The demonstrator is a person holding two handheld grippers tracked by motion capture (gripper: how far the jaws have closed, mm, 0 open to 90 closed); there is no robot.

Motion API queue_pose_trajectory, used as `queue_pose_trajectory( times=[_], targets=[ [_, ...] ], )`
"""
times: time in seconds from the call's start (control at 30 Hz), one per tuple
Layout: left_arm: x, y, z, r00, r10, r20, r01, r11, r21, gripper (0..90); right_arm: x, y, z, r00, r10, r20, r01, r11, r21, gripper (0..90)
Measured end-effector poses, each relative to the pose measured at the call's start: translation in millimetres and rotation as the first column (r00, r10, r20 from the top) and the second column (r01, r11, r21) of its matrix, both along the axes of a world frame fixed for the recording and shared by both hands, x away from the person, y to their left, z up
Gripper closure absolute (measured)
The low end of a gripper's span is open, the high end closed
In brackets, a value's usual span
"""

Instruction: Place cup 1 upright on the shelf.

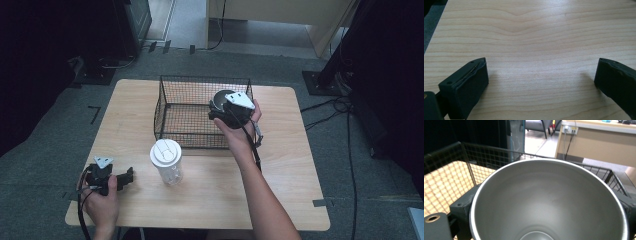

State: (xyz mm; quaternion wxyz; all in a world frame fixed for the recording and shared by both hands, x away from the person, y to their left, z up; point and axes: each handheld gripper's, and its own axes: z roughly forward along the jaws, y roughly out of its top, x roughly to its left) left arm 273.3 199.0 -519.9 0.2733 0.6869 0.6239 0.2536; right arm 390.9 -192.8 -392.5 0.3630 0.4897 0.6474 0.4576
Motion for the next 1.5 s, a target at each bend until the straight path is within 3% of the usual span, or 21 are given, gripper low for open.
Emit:
queue_pose_trajectory(
  times=[0.37, 0.47, 0.6, 0.8, 0.97, 1.13, 1.37, 1.5],
  targets=[
    [0.0, 0.0, 0.0, 1.0000, 0.000, 0.000, 0.000, 1.0000, 0.000, 0.0, 14.4, 5.6, -21.1, 0.9956, -0.011, -0.093, 0.011, 1.000, -0.003, 7.1],
    [0.0, 0.0, 0.0, 1.0000, 0.000, 0.000, 0.000, 1.0000, 0.000, 0.0, 18.1, 6.4, -25.6, 0.9907, -0.024, -0.134, 0.027, 0.999, 0.020, 7.1],
    [0.0, 0.0, 0.0, 1.0000, 0.000, 0.000, 0.000, 1.0000, 0.000, 0.0, 21.0, 10.3, -30.9, 0.9873, -0.020, -0.157, 0.025, 0.999, 0.030, 7.1],
    [0.0, 0.0, 0.0, 1.0000, 0.000, 0.000, 0.000, 1.0000, 0.000, 0.0, 20.9, 11.5, -32.7, 0.9831, -0.049, -0.177, 0.050, 0.999, 0.004, 7.1],
    [0.0, 0.0, 0.0, 1.0000, 0.000, 0.000, 0.000, 1.0000, 0.000, 0.0, 20.2, 12.9, -36.5, 0.9719, -0.082, -0.221, 0.075, 0.997, -0.036, 7.1],
    [0.0, 0.0, 0.0, 1.0000, 0.000, 0.000, 0.000, 1.0000, 0.000, 0.0, 16.4, 13.7, -39.0, 0.9702, -0.110, -0.216, 0.106, 0.994, -0.032, 7.1],
    [0.0, 0.0, 0.0, 1.0000, 0.000, 0.000, 0.000, 1.0000, 0.000, 0.0, 4.1, 15.7, -40.6, 0.9399, -0.249, -0.234, 0.254, 0.967, -0.007, 7.1],
    [0.0, 0.0, 0.0, 1.0000, 0.000, 0.000, 0.000, 1.0000, 0.000, 0.0, 4.5, 12.8, -40.0, 0.9261, -0.303, -0.224, 0.303, 0.952, -0.038, 7.0]
  ],
)
